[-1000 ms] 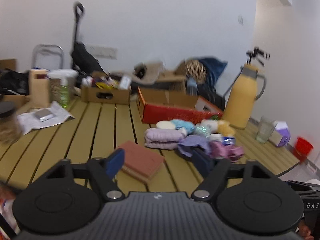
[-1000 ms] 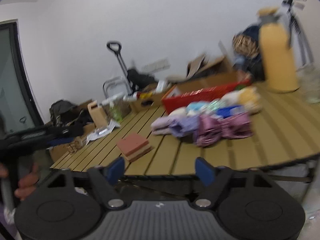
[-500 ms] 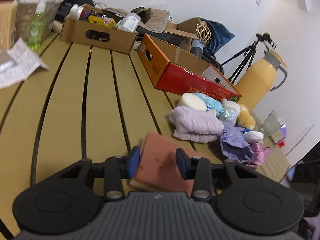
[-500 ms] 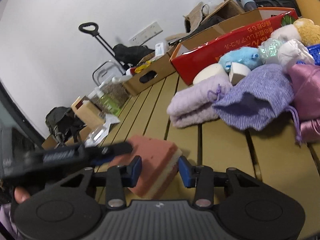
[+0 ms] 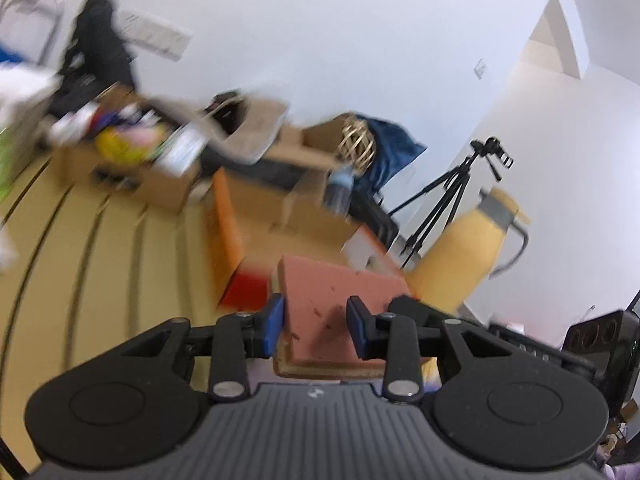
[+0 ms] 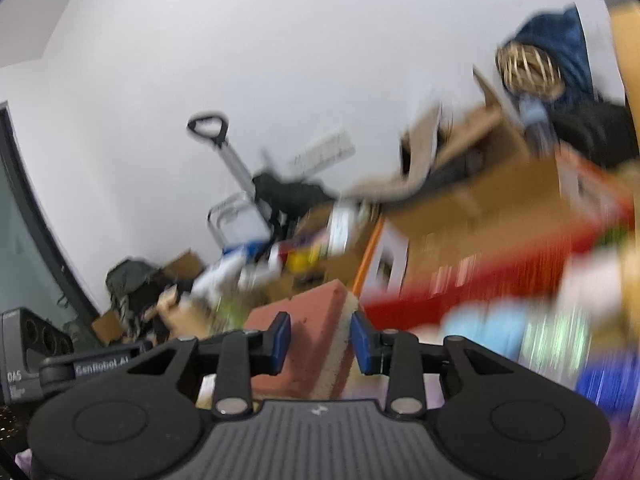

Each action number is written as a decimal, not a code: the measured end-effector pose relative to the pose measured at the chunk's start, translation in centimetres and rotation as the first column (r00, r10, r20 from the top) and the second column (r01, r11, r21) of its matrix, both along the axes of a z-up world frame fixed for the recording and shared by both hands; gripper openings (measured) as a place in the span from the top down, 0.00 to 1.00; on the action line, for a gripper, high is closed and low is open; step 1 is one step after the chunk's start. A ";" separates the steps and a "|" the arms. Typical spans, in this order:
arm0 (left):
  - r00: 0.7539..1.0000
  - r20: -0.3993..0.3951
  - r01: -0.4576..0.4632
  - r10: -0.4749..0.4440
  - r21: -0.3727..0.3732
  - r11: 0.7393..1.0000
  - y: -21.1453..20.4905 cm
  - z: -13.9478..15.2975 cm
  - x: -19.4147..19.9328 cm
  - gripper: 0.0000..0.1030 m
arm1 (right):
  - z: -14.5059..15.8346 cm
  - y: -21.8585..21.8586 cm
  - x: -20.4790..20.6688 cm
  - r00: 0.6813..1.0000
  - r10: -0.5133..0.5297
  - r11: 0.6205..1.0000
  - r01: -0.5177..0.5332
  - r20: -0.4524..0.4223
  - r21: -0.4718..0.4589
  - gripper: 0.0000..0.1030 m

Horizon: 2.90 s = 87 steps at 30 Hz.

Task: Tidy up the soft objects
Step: 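Carry the sponge into the red cardboard box and open the right gripper, then grasp the pink satin scrunchie with the right gripper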

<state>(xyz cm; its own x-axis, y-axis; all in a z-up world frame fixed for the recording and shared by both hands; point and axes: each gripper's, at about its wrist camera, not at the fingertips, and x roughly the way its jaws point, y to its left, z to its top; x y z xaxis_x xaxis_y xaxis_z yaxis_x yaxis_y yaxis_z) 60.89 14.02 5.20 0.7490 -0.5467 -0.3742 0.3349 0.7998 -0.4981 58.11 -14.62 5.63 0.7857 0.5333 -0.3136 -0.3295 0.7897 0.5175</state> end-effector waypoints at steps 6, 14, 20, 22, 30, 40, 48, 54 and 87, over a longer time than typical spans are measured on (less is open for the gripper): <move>0.994 -0.100 -0.043 0.042 -0.008 0.999 -5.5 1.6 14.0 0.67 | 3.1 -2.9 15.8 0.997 -0.038 0.995 0.031 -0.074 -0.096 0.69; 0.948 -0.248 -0.144 0.202 0.233 0.962 -8.9 -3.1 26.5 0.66 | -4.1 -1.6 33.3 0.941 -0.041 0.983 -0.021 -0.336 -0.180 0.73; 0.958 -0.200 -0.144 0.208 0.292 0.945 -9.6 -2.1 26.4 0.61 | -6.0 -0.6 34.6 0.934 -0.025 0.978 -0.052 -0.357 -0.204 0.74; 0.960 -0.186 -0.145 0.208 0.305 0.941 -9.6 -1.1 25.5 0.61 | -4.9 -1.0 34.0 0.943 -0.013 0.974 -0.063 -0.332 -0.217 0.74; 0.976 -0.085 -0.158 0.202 0.365 0.918 -10.1 7.0 15.3 0.39 | 5.1 -4.6 24.8 0.987 -0.014 0.943 -0.041 -0.161 -0.330 0.70; 0.937 0.269 -0.316 0.223 0.379 0.870 -13.1 12.0 -12.8 0.10 | 11.8 -13.7 0.2 0.994 -0.019 0.903 0.065 0.111 -0.424 0.39; 0.820 0.469 -0.508 0.329 0.329 0.796 -17.4 4.1 -34.5 0.00 | 6.4 -17.7 -23.4 0.946 -0.045 0.893 0.181 0.320 -0.411 0.17; 0.834 0.387 -0.524 0.394 0.329 0.786 -19.5 -4.0 -44.2 0.00 | -2.5 -16.0 -38.8 0.870 -0.243 0.821 0.420 0.429 -0.387 0.06; 0.969 0.160 -0.241 0.189 0.436 0.867 -26.3 -9.2 -16.5 0.91 | -6.7 -16.6 -11.7 0.985 -0.166 0.947 0.175 0.056 -0.269 0.53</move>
